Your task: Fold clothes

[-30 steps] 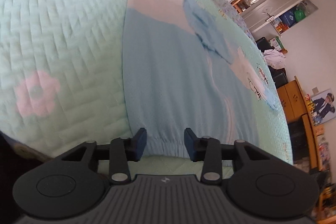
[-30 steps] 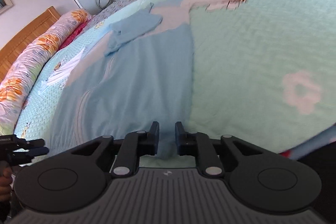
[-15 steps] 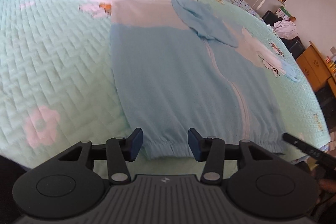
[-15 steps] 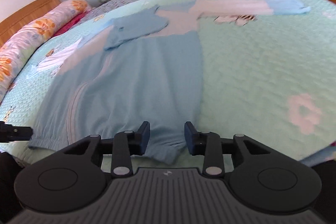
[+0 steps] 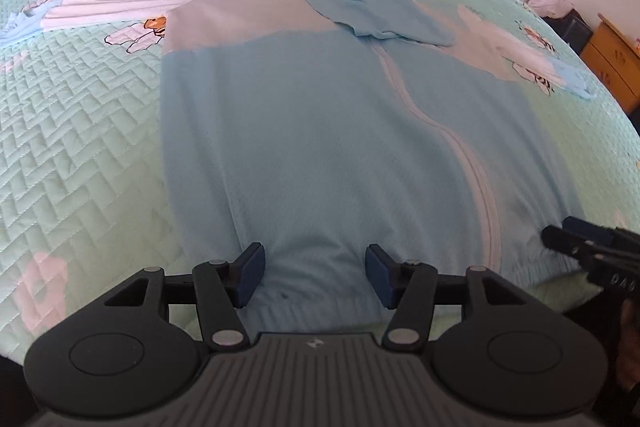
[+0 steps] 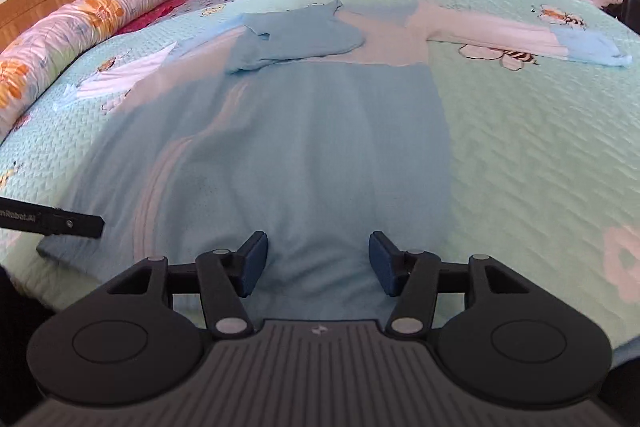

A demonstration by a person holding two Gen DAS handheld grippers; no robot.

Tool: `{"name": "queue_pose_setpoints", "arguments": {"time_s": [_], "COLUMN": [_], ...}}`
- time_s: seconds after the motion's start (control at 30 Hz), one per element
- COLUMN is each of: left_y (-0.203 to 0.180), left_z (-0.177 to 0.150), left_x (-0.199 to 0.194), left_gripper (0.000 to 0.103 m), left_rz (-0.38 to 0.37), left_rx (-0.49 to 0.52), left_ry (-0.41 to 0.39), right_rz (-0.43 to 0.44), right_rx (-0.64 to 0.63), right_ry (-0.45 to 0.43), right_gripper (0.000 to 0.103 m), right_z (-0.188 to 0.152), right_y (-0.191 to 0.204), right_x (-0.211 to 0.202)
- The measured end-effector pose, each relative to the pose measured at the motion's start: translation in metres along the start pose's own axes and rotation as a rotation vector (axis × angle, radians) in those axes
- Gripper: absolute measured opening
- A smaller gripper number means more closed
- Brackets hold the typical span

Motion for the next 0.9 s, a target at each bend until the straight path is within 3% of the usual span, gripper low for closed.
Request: {"name": "queue_pose_setpoints", "arguments": {"time_s": [0.17, 0.47, 0.9], "left_y": [-0.009, -0.029, -0.025], "left_z": [0.005, 0.017, 0.030], "left_x": [-0.007, -0.018, -0.012], "left_gripper": [0.061, 0.061, 0.061], "left_rz": [0.051, 0.091, 0.113], "left_rx": [0.053, 0.144, 0.141], "left_ry": [-0.024, -0.070, -0.080], "right_rz": [-0.047, 0.014, 0.032], "right_rx": [0.036, 0.011, -0.033], "right_ry": [-0.021, -0.035, -0.029], "right_gripper": [0.057, 0.057, 0.064], "right_z": [0.006, 0.022, 0.044], "right_y": [-0.006, 0.030, 0.062], "right_x": [-0.019, -0.009, 0.018]}}
Point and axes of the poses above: each gripper's, at about its wrist camera, not at the fingertips, and x roughly the way its jaws point, y to its left, z to its top, the point moved 3 cm from there along x, roughly the way its jaws point
